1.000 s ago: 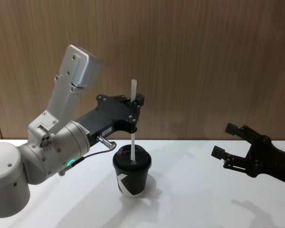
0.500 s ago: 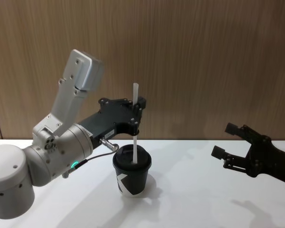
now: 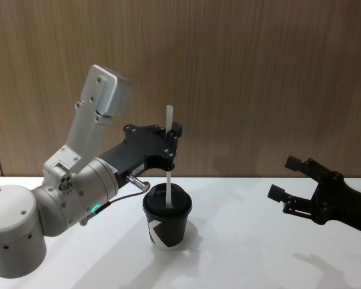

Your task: Pick up the straw with one hand, pass it to the other hand, and insert it into the cup.

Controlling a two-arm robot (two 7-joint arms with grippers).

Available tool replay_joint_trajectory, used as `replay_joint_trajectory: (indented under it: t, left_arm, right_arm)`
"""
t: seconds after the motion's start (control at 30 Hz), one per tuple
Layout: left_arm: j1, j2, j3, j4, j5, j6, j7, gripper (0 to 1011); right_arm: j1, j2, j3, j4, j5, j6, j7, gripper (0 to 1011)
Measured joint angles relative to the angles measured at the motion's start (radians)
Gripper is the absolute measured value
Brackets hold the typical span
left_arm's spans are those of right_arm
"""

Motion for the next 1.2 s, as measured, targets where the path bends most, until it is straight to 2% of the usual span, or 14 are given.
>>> replay_joint_trajectory:
  t: [0.37, 0.8, 1.2]
  left_arm:
    - [-0.002, -0.015, -0.013, 0.015, -0.005, 0.006, -0.008, 5]
    - [-0.005, -0.039, -0.034, 0.044, -0.051, 0.036, -0.044, 4]
    - [-0.012, -0.050, -0.038, 0.062, -0.055, 0.045, -0.060, 4]
  right_arm:
    - [0.000, 0.000, 0.000, 0.000, 0.000, 0.000, 0.000, 1001]
    - [0.000, 0.000, 0.000, 0.000, 0.000, 0.000, 0.000, 1001]
    - [0.000, 0.000, 0.000, 0.000, 0.000, 0.000, 0.000, 1001]
